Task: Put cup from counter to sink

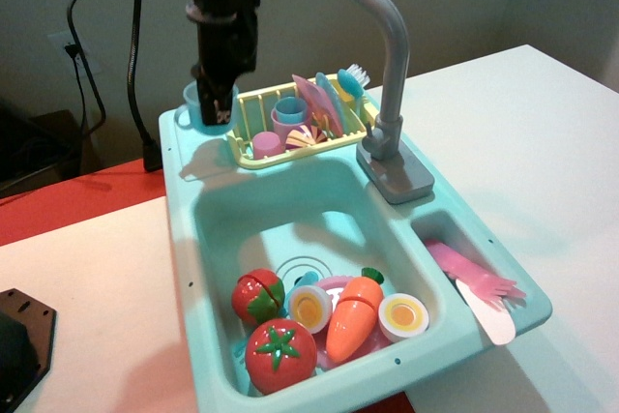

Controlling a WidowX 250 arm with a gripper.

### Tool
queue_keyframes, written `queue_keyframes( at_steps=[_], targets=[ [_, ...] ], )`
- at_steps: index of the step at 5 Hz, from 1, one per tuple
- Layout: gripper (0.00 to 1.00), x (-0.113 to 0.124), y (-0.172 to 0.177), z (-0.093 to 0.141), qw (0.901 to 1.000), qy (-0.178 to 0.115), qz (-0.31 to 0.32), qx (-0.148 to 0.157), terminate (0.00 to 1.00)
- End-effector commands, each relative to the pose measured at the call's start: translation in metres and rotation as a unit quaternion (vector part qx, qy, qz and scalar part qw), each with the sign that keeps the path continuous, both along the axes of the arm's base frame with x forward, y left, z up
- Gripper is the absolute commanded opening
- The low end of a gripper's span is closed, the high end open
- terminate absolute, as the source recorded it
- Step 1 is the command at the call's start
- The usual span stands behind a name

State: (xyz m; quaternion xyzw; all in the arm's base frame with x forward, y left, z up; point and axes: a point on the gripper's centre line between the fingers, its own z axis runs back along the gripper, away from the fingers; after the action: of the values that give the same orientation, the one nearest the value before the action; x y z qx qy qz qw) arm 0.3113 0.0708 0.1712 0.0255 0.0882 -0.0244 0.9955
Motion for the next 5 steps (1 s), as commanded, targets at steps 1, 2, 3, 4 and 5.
queue_keyframes(
  at_steps=[1, 2, 3, 4, 5],
  targets=[
    [0.0, 0.026, -0.038, 0.03, 0.9983, -0.044, -0.037, -0.011, 0.0],
    [0.0, 0.034, -0.076, 0.029, 0.9965, -0.044, -0.065, -0.03, 0.0],
    [0.0, 0.043, -0.103, 0.021, 0.9949, -0.037, -0.089, -0.031, 0.0],
    [0.0, 0.049, -0.109, 0.001, 0.9948, -0.022, -0.094, -0.032, 0.0],
    [0.0, 0.053, -0.106, -0.026, 0.9954, -0.012, -0.092, -0.024, 0.0]
  ],
)
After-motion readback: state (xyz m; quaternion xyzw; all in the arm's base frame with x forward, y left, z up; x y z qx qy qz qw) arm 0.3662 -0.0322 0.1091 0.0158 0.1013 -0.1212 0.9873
